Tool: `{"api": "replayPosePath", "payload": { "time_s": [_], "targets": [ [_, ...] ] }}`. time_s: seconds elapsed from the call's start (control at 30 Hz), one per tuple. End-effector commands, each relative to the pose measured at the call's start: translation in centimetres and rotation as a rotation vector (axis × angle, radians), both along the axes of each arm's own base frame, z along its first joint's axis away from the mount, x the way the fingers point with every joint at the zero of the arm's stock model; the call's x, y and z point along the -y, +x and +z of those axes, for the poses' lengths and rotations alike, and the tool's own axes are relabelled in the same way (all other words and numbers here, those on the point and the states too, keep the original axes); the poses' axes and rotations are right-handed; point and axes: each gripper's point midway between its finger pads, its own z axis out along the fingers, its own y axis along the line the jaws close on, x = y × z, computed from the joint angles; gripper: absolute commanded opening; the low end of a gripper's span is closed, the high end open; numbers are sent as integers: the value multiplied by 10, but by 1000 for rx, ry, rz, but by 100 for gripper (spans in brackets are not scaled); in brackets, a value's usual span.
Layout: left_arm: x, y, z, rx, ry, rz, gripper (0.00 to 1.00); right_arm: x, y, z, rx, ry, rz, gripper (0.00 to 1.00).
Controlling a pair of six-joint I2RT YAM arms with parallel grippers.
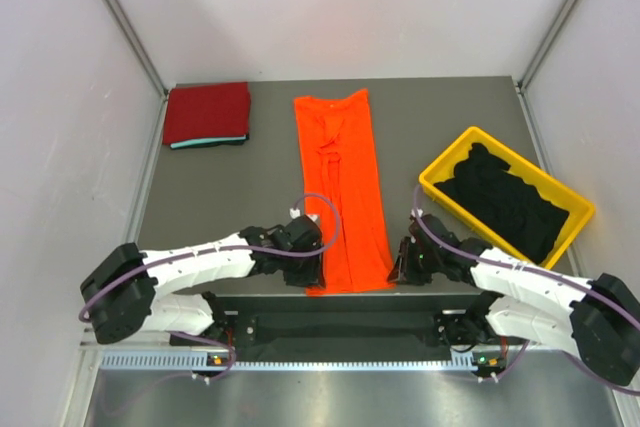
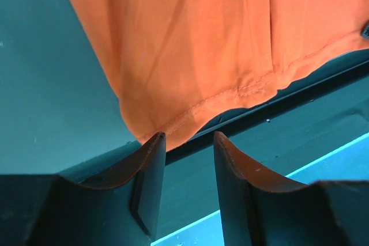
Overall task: Fold and stack the t-shirts
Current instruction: Fold the tshirt
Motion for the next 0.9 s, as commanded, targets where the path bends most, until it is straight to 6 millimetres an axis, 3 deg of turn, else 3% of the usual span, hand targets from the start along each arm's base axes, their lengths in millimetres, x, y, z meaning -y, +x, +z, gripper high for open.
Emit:
{"api": "replayPosePath", "payload": {
  "time_s": [0.0,0.13,0.27,0.5,0.57,0.87],
  "targets": [
    [6,8,19,58,-17,47,44,0,-2,-3,11,-7,-4,23],
    [6,3,29,64,-58,67,46,-1,-7,-5,3,-12,10,34],
    [-7,-3,19,47,-46,114,47,-1,-10,-6,9,-8,5,33],
    [-4,-8,11,19,-72,123,50,0,-11,-6,23,-10,7,17],
    [-7,-7,9,30,-42,128,51,-1,-12,-7,25,-10,6,7],
    [-12,-10,-8,22,-17,175,49,-4,-13,-6,28,-4,11,5]
  ]
}}
